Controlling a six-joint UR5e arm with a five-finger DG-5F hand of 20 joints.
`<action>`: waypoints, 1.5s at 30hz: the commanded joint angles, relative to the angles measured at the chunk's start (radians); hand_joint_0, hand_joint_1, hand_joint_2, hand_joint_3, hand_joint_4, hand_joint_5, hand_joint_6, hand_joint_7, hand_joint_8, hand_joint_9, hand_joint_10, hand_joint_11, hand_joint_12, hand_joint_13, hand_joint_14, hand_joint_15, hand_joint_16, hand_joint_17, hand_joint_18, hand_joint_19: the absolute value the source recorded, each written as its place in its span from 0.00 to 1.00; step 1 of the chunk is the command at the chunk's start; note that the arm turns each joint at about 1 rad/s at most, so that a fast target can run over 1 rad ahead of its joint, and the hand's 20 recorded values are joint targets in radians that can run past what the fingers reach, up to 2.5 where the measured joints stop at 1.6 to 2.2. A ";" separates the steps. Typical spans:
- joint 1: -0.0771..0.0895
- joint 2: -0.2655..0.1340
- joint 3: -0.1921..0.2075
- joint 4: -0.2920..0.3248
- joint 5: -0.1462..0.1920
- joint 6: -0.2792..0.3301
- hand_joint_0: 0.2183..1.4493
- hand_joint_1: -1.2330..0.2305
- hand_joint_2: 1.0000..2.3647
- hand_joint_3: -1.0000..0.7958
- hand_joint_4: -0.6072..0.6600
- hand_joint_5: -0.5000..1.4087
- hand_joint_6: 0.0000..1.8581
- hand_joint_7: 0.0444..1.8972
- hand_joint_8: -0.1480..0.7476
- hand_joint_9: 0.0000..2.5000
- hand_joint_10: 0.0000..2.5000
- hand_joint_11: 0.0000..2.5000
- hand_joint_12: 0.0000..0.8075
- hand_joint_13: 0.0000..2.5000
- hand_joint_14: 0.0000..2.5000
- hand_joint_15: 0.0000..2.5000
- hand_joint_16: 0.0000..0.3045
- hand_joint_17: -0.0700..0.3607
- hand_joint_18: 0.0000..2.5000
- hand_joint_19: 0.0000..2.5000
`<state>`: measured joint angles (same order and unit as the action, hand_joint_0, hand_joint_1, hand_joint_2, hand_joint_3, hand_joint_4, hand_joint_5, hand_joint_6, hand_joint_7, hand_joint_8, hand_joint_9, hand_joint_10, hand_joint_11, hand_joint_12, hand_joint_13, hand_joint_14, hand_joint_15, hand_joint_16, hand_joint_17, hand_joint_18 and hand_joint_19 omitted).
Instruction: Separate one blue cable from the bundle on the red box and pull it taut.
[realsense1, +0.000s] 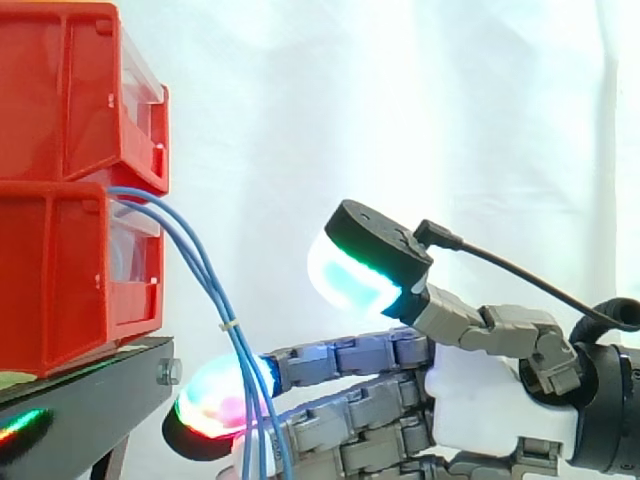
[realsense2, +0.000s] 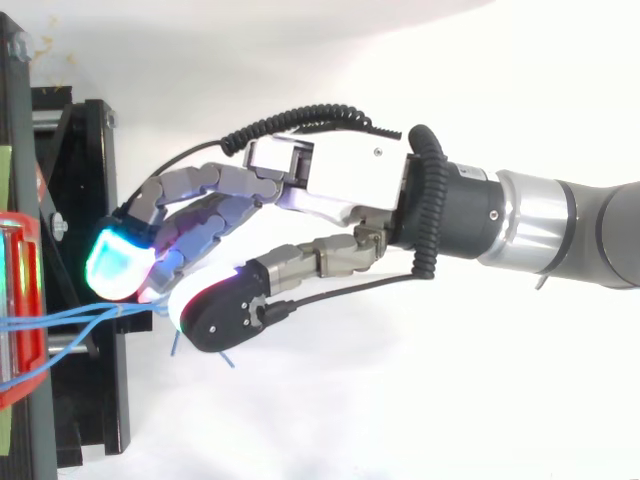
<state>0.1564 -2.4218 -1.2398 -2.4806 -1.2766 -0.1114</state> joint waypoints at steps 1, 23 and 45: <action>0.006 0.000 0.003 0.002 0.003 -0.010 0.28 0.46 0.00 0.29 0.67 0.20 0.27 0.45 0.43 0.36 0.00 0.10 0.38 0.24 0.00 0.08 0.14 0.39 0.18 0.13; 0.040 -0.002 0.010 0.003 0.031 -0.053 0.30 0.45 0.00 0.29 0.66 0.22 0.27 0.58 0.42 0.37 0.00 0.11 0.38 0.25 0.00 0.09 0.14 0.38 0.19 0.14; 0.018 0.000 0.076 -0.098 0.002 0.001 0.30 0.36 0.01 0.38 0.60 0.18 0.44 0.44 0.41 0.36 0.01 0.16 0.38 0.26 0.00 0.10 0.14 0.39 0.20 0.15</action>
<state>0.1779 -2.4223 -1.1823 -2.5459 -1.2712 -0.1142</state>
